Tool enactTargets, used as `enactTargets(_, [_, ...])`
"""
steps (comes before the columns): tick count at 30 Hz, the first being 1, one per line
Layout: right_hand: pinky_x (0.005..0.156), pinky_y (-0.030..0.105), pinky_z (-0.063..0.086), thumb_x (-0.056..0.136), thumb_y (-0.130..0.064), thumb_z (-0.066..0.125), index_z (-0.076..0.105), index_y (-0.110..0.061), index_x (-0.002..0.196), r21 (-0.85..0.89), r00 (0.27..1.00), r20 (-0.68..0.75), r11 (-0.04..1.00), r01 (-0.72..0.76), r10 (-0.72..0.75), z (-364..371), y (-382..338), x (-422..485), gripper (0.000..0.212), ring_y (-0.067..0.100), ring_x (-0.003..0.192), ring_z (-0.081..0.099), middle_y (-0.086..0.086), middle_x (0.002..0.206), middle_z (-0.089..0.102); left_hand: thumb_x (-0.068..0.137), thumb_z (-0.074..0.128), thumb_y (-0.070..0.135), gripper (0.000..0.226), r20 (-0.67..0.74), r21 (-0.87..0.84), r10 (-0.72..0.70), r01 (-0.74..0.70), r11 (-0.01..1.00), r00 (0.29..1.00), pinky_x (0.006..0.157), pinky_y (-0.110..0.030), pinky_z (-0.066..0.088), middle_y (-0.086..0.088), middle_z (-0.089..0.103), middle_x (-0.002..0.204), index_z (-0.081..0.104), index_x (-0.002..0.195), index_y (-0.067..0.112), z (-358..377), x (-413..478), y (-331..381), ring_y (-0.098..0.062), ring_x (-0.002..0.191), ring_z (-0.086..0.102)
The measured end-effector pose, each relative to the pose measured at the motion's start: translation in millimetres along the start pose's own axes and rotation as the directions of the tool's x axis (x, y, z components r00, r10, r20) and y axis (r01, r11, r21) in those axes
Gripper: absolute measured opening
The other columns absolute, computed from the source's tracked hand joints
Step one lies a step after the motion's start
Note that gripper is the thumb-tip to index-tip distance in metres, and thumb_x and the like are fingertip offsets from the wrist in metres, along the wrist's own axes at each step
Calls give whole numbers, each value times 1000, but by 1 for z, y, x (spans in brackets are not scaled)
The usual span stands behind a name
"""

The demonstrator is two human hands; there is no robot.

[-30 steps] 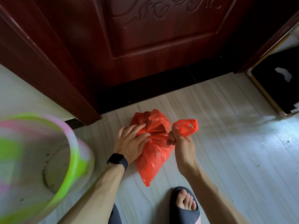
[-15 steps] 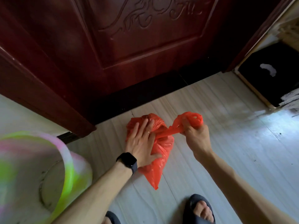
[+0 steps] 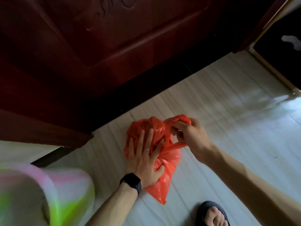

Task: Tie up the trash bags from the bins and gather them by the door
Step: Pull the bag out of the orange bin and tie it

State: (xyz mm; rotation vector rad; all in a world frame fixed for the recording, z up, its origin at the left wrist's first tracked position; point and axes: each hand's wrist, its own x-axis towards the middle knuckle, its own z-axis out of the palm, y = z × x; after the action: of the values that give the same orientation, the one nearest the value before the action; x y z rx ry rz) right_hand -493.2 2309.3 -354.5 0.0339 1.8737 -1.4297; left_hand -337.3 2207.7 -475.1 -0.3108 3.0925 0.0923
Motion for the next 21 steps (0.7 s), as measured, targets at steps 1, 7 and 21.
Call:
enactTargets(1, [50, 23, 42, 88, -5, 55, 72, 1, 91, -4, 1000, -1, 1000, -31, 31, -3, -2, -6, 19, 10, 50, 49, 3, 59, 62, 64, 63, 58, 97, 33, 5, -9, 9, 1000, 999, 111, -67, 18, -17, 11, 163, 31, 152, 33, -1, 2, 0, -40, 149, 13])
enactTargets(7, [43, 11, 40, 91, 1, 51, 69, -17, 87, -45, 972, -20, 971, -235, 234, -15, -30, -74, 26, 2, 52, 60, 2, 70, 70, 76, 60, 58, 98, 541, 13, -144, 163, 987, 828, 118, -59, 9, -4, -27, 160, 0, 152, 47, -55, 41, 12, -33, 150, -12])
enactTargets(21, [49, 15, 48, 86, 8, 45, 63, -16, 65, -61, 947, -95, 948, -313, 307, -126, -276, -278, 37, 8, 49, 62, -2, 60, 67, 95, 45, 31, 37, 625, -161, 37, 83, 983, 780, 97, -36, 43, -4, 60, 130, 52, 131, 27, -440, 66, 93, -29, 119, 57])
